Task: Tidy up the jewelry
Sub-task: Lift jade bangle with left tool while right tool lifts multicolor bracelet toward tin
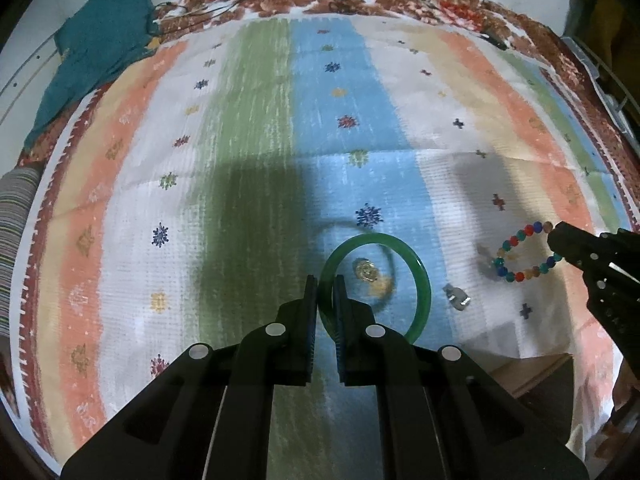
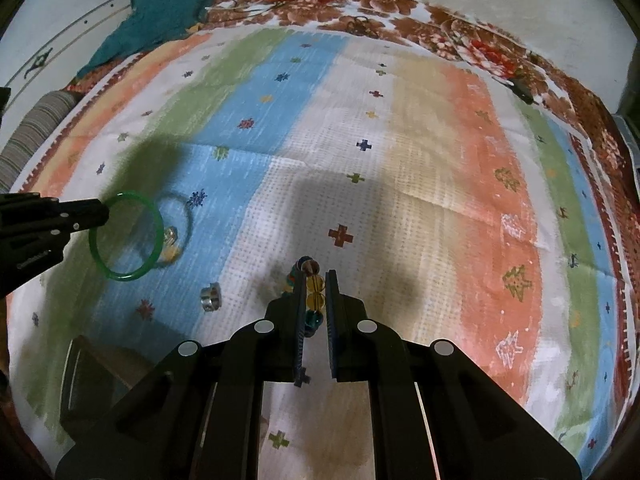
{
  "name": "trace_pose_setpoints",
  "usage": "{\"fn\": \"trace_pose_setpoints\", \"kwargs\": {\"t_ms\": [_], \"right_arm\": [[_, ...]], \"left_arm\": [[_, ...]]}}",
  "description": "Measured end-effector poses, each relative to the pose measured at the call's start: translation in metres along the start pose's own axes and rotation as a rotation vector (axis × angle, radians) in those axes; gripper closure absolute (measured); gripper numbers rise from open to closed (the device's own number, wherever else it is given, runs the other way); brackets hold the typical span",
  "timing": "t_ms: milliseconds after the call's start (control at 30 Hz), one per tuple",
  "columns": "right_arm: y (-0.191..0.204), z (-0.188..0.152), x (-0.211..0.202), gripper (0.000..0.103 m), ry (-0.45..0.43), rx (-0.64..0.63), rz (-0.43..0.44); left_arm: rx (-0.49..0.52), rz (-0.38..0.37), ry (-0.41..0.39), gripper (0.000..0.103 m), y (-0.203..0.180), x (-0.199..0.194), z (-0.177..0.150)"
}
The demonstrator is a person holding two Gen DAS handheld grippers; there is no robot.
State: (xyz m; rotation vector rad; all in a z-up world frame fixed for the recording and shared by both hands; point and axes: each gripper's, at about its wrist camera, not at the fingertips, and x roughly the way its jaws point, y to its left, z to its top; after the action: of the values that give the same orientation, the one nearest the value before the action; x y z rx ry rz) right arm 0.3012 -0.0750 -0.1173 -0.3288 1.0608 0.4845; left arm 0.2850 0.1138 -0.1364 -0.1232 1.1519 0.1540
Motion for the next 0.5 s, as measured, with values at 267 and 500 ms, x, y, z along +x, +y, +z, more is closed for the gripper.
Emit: {"fn": "trace_pose_setpoints", "kwargs": {"t_ms": [267, 500], "right_arm": [[-0.002, -0.001, -0.027, 0.093, -0.062, 0.023, -0.001], [-0.003, -0.001, -0.047, 0.093, -0.106, 0.028, -0.005]], "left_arm": [[0.007, -0.012, -0.054, 0.096, -0.007, -0.025, -0.001], [0.014, -0.033, -0.100, 0.095, -0.016, -0.049, -0.003]]}}
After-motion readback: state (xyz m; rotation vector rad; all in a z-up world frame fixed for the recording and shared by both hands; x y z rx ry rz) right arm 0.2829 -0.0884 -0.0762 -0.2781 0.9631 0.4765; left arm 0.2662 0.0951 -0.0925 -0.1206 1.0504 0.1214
